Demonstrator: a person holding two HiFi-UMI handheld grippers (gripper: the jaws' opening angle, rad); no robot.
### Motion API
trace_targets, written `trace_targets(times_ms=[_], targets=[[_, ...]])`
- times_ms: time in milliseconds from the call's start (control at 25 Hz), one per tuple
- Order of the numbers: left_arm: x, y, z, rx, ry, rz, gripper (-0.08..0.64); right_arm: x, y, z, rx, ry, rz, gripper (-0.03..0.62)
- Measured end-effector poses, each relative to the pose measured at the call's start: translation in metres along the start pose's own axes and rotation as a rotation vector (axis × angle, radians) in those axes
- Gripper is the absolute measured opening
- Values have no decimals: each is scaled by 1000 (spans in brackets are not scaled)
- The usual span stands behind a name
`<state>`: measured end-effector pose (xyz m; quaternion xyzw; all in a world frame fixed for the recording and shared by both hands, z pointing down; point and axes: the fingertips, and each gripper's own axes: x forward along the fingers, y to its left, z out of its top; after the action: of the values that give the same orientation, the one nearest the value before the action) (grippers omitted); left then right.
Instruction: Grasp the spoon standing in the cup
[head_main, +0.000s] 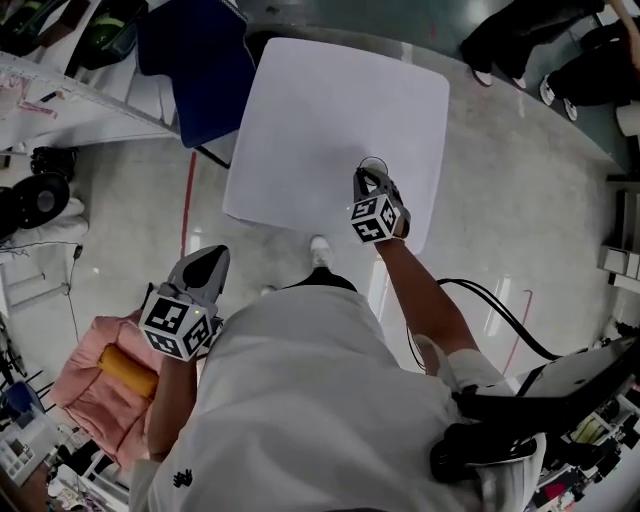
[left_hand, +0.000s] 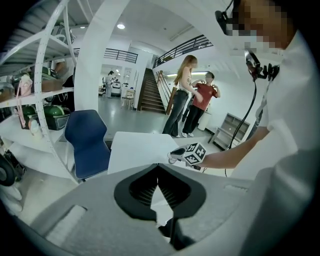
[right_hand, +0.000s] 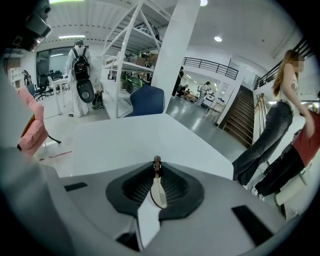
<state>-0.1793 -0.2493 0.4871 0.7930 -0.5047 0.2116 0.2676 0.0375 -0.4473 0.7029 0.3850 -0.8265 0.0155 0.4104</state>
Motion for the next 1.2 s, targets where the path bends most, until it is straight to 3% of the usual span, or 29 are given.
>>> trace_targets(times_ms=[480, 840, 1200], targets=[[-62, 8, -35, -21, -78, -42, 11, -92, 25, 69, -39, -132, -80, 51], [-122, 20, -68, -15, -145, -79, 11, -180, 93, 129, -78, -241, -92, 51], [-171, 17, -110, -3, -157, -125, 11, -261, 178, 155, -94, -293, -45, 51]])
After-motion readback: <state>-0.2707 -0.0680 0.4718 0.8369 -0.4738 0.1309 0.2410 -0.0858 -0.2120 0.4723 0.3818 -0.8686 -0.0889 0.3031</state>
